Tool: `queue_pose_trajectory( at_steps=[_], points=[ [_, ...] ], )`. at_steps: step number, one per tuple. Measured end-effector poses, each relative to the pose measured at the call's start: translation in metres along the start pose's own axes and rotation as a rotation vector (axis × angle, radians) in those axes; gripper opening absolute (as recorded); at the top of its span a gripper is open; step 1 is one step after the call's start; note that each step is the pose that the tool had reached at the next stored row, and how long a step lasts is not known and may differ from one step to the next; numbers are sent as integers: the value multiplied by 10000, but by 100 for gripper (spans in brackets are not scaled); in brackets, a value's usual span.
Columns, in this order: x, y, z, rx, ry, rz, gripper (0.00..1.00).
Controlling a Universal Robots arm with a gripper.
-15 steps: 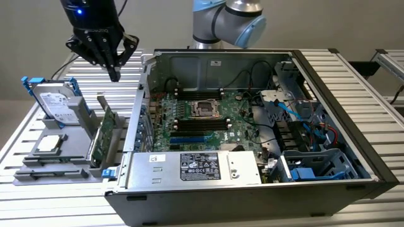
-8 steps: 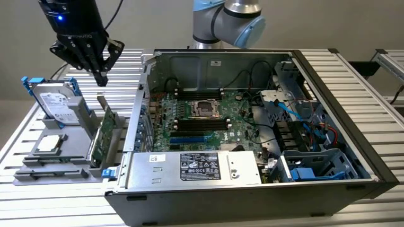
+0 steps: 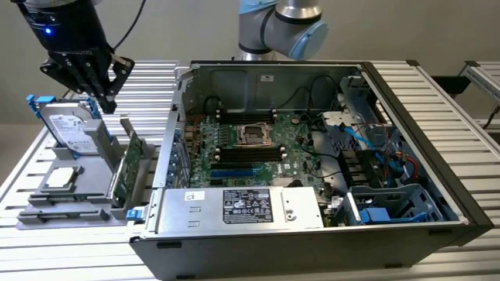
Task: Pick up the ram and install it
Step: 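Reach for the ram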
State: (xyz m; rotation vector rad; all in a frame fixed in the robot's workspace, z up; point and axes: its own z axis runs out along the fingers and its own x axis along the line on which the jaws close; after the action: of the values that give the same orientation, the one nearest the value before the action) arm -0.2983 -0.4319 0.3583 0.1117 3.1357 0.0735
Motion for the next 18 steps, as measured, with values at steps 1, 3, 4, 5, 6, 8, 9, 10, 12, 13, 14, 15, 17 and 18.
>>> queue_pose_trajectory(
  at_steps=[1, 3, 4, 5, 6, 8, 9, 10, 12, 13, 14, 15, 17, 18],
  points=[
    [31, -14, 7, 0, 5, 1, 11],
    [84, -41, 20, 2, 16, 1, 11],
    [109, -55, 27, 2, 23, 1, 11],
    [133, -68, 34, 2, 30, 2, 11],
    [158, -83, 41, 3, 37, 2, 11],
    [202, -112, 55, 4, 56, 3, 11],
    [220, -126, 61, 5, 67, 3, 11],
    [238, -140, 67, 7, 78, 3, 11],
    [273, -170, 80, 8, 101, 5, 11],
    [292, -186, 88, 8, 114, 5, 11],
    [309, -201, 94, 10, 126, 6, 11],
    [325, -216, 100, 11, 138, 6, 11],
    [357, -246, 113, 13, 166, 8, 11],
    [372, -262, 119, 14, 180, 9, 11]
  ],
)
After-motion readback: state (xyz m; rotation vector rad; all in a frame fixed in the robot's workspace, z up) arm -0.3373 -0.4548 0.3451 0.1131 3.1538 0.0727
